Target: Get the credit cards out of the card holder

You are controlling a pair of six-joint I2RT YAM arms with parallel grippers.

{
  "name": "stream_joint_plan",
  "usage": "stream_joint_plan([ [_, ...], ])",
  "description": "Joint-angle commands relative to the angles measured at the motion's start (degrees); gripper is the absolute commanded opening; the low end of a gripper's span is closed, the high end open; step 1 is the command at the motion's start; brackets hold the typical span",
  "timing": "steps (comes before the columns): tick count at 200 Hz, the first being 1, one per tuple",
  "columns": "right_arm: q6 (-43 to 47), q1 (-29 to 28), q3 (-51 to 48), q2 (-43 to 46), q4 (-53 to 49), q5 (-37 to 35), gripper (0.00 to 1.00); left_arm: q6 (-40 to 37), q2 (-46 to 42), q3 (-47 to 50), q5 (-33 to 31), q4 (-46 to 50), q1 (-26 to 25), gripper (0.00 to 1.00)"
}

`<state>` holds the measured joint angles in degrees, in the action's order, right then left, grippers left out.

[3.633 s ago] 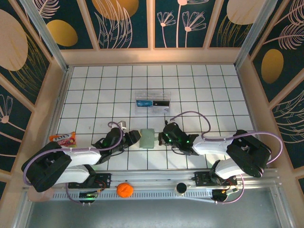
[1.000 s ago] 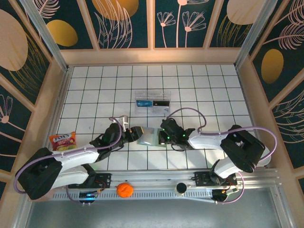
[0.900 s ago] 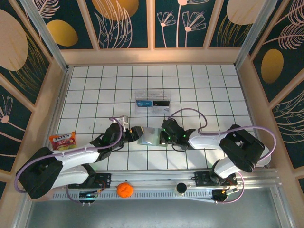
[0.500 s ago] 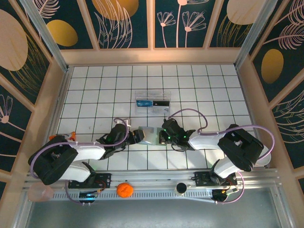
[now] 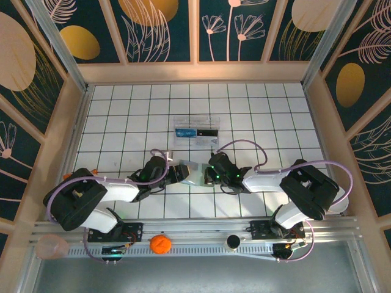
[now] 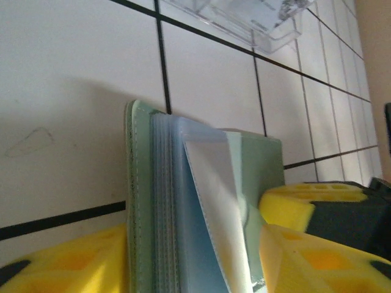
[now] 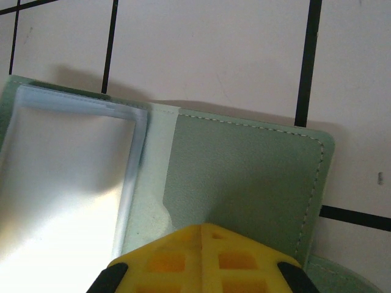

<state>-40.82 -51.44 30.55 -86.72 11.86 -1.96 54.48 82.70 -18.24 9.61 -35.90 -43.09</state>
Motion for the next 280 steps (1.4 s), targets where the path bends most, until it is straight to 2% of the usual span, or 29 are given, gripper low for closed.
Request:
stream_joint_plan([
  [1, 0.26, 0.64, -1.34, -1.52, -0.26, -0.80, 0.00, 2.25, -3.64, 1.91, 1.98, -4.55, -0.23, 0.52],
  [36, 0.52, 0.64, -0.93, -1.80, -0.03, -0.40, 0.00, 2.74, -5.21, 2.88, 1.12, -4.06, -0.22, 0.45],
  [137, 0.93, 0.64, 0.30, -1.02, -0.35, 0.02, 0.02, 2.73, -5.57, 2.59, 0.47, -2.77, -0.21, 0.00],
  [160, 1.16, 0.72, 0.30, -0.02, 0.43, 0.29, 0.05, 2.74, -5.48, 2.43, 0.78, -2.73, -0.22, 0.00],
  [193, 1.77, 0.99, -0.81, 4.97, 1.80, 0.62, 0.18, 3.32, -6.66, 3.27, -0.27, -1.98, -0.22, 0.00],
  [212, 2.44, 1.08, -1.83, 8.49, 3.59, 0.73, 0.34, 3.43, -7.94, 3.84, -0.62, -1.68, -0.24, 0.00],
  [230, 3.59, 0.91, -2.33, 10.31, 7.31, 6.48, 0.46, 3.76, -8.76, 4.43, -0.60, -1.71, -0.20, 0.00],
  [255, 4.85, -0.89, 0.69, 8.09, 8.32, 10.44, 0.54, 4.73, -9.04, 5.55, -0.29, -2.91, -0.16, 0.00],
  [260, 5.02, -1.45, 1.66, 7.16, 8.07, 10.64, 0.64, 4.84, -9.13, 5.79, -0.28, -3.11, -0.21, 0.00],
  [265, 5.05, -1.95, 2.50, 6.13, 7.81, 10.61, 0.68, 4.98, -9.30, 5.89, -0.29, -3.25, -0.24, 0.00],
  [280, 4.80, -2.83, 4.30, 3.28, 7.51, 10.07, 0.69, 5.18, -9.83, 6.27, -0.59, -3.21, -0.23, 0.00],
])
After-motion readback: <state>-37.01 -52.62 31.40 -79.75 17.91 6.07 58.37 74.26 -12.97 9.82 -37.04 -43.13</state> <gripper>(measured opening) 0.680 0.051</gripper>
